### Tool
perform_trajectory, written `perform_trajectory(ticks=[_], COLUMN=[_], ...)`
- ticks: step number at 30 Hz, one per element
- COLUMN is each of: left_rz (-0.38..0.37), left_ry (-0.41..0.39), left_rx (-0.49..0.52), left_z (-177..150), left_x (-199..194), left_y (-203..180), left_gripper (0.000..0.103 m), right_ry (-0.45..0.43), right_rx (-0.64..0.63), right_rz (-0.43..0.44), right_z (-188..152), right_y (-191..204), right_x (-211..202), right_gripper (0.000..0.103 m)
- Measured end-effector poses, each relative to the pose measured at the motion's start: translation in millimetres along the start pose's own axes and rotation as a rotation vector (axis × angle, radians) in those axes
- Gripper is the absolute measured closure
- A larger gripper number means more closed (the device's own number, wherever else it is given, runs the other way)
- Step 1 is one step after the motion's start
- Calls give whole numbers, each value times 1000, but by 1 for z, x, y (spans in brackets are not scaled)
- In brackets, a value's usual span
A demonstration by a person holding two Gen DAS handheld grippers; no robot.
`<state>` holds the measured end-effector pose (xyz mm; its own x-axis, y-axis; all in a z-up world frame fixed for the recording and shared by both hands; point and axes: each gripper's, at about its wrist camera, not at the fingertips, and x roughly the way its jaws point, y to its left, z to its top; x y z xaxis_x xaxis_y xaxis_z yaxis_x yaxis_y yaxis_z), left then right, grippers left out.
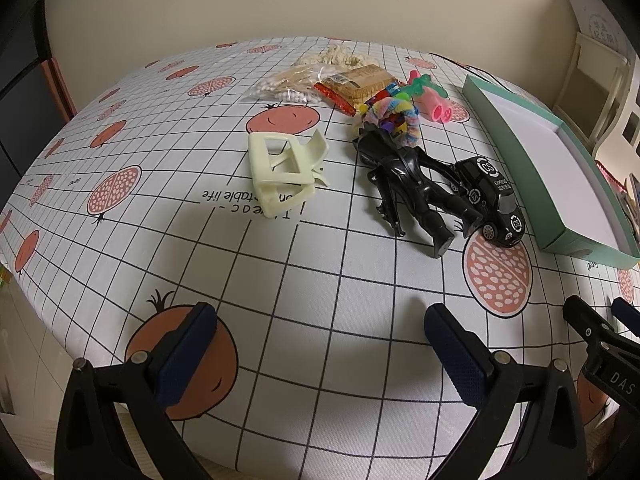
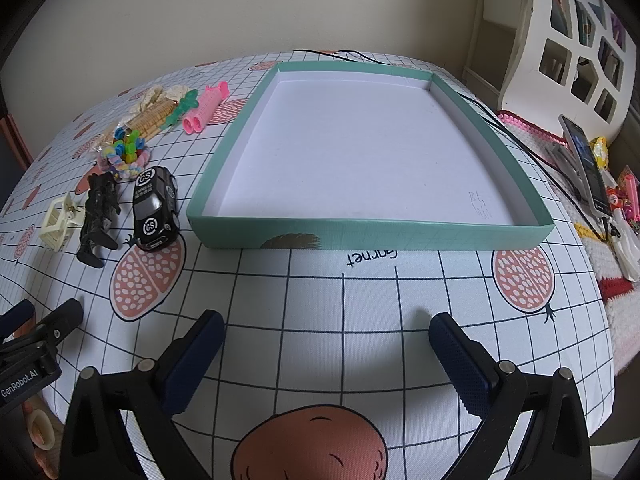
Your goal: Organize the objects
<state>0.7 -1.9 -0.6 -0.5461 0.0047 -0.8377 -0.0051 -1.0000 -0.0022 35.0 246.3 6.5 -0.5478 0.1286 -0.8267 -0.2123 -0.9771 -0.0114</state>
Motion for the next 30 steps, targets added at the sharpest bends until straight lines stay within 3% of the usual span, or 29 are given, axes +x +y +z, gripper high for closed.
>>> perform_trajectory(ticks=[21,24,30], left_rz=[0,-3,-12], left_ry=[7,35,19], left_rx=[0,-2,-13], left_z=[1,4,19], left_x=[0,1,-10], left_y=[-1,-1,0], left_gripper=[0,0,0], right_ry=[35,59,65], right_rx=[14,16,-4], right_rz=[-8,-6,-7], right_z=[-4,1,10], right_y=[-3,-4,1], right_x=[-2,-2,-10], right_gripper=[0,0,0])
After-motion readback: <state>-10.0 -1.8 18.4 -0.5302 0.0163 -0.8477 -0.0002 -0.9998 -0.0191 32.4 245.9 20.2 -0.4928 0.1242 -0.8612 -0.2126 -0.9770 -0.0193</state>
